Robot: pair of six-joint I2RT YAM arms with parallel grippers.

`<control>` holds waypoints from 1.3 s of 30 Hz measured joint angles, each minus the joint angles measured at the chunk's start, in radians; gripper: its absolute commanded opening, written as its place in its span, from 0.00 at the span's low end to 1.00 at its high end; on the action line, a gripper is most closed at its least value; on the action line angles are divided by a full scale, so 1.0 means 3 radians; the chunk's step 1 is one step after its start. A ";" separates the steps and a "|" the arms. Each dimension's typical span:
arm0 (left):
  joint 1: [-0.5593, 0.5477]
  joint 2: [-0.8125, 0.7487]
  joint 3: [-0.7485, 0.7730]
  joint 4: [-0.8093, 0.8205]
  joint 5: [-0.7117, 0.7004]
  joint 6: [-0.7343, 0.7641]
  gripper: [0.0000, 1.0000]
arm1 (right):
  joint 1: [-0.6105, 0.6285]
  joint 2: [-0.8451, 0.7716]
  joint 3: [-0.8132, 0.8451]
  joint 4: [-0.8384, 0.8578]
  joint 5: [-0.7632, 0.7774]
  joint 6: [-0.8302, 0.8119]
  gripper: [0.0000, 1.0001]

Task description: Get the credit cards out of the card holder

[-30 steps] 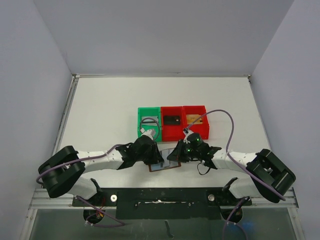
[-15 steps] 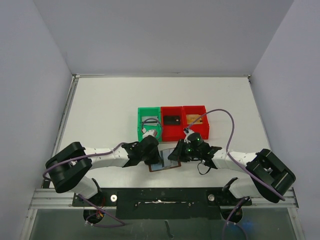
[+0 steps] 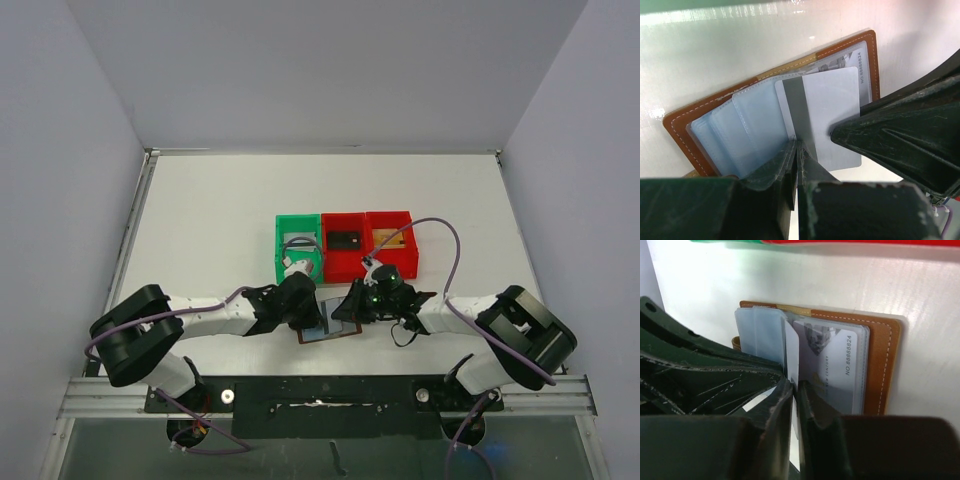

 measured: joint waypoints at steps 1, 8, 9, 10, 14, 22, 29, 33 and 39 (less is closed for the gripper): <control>0.0000 -0.0001 -0.0003 0.0001 0.0000 -0.0001 0.03 | -0.0006 0.0003 -0.0001 0.0008 -0.0019 -0.0009 0.00; -0.0003 -0.0061 -0.0050 0.0008 -0.0036 -0.0006 0.04 | -0.0020 -0.0011 -0.0004 0.0079 -0.0106 -0.0066 0.00; -0.0003 -0.0084 -0.0067 0.0004 -0.0052 -0.0006 0.04 | -0.0020 -0.0029 -0.0014 0.0093 -0.0103 -0.0083 0.00; -0.0003 -0.0114 -0.0090 -0.0001 -0.0067 -0.0006 0.04 | -0.0020 -0.0062 -0.0033 0.0112 -0.0102 -0.0102 0.00; -0.0003 -0.0229 -0.0182 -0.0025 -0.0113 -0.0008 0.04 | -0.0022 -0.0326 -0.0151 0.0100 -0.0076 -0.0212 0.00; -0.0003 -0.0407 -0.0273 -0.0149 -0.0212 -0.0020 0.06 | -0.0037 -0.1109 -0.0181 -0.0261 0.0112 -0.0561 0.00; -0.0011 -0.0683 -0.0268 -0.0487 -0.0360 0.0013 0.21 | -0.0037 -0.1603 -0.0378 -0.0292 0.0294 -0.0682 0.00; -0.0013 -0.0874 -0.0219 -0.0427 -0.0333 0.0060 0.31 | -0.0036 -0.1843 -0.0577 -0.0263 0.0465 -0.0688 0.00; -0.0019 -0.0759 -0.0142 0.0097 -0.0075 0.0089 0.31 | -0.0025 -0.2449 -0.0965 -0.0167 0.0801 -0.0698 0.01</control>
